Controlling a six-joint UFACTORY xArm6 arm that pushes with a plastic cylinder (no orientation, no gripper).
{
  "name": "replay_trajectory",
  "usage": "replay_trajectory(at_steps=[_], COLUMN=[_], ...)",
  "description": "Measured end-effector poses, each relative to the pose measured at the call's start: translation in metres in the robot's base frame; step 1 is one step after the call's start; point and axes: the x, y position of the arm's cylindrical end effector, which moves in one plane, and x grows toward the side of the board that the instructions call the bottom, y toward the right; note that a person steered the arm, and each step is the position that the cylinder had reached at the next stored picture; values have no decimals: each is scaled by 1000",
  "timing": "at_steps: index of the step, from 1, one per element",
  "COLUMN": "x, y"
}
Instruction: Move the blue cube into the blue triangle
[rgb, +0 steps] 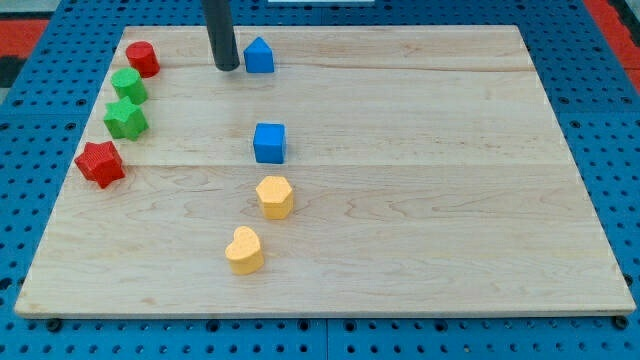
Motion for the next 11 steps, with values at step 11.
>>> replay_trajectory(at_steps=[11], x=[186], y=[39])
